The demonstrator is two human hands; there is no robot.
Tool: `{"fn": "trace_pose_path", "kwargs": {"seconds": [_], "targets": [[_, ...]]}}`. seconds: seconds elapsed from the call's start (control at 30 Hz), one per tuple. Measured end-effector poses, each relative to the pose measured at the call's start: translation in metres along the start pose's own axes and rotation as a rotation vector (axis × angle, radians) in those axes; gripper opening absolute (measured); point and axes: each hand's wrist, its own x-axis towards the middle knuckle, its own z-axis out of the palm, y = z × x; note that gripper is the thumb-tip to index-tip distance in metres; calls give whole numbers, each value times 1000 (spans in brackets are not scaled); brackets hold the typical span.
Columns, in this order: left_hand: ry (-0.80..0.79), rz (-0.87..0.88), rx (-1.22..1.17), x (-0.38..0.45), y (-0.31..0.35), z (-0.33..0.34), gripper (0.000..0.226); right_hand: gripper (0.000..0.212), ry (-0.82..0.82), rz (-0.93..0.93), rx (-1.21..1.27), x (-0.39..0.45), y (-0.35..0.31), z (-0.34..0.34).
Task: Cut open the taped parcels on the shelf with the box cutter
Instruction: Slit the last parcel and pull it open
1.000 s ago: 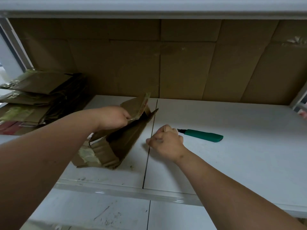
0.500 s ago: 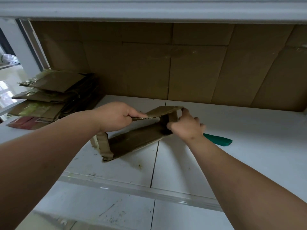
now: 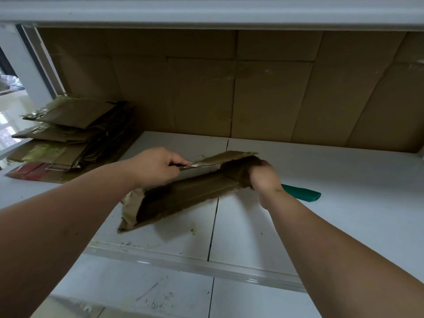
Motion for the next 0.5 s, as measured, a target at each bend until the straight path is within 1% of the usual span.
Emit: {"fn": "trace_pose_path", "kwargs": {"seconds": [0.07, 0.13, 0.2, 0.27, 0.33, 0.43, 0.5], "targets": [[-25, -18, 63, 5, -11, 4, 38, 16, 12, 132, 273, -2, 0, -2], [-80, -47, 184, 11, -23, 13, 46, 20, -18, 198, 411, -6, 5, -2], [-98, -116, 251, 15, -34, 24, 59, 27, -85, 205, 449, -13, 10, -2], [-35, -169, 258, 15, -44, 33, 66, 32, -163, 217, 456, -18, 17, -3], [-2, -163, 308, 12, -49, 41, 69, 34, -208, 267, 467, -20, 22, -4], [-77, -164, 411, 7, -53, 52, 75, 34, -215, 362, 492, -21, 28, -5], [-135, -162, 395, 6, -57, 56, 76, 33, -178, 386, 527, -20, 31, -8]]}}
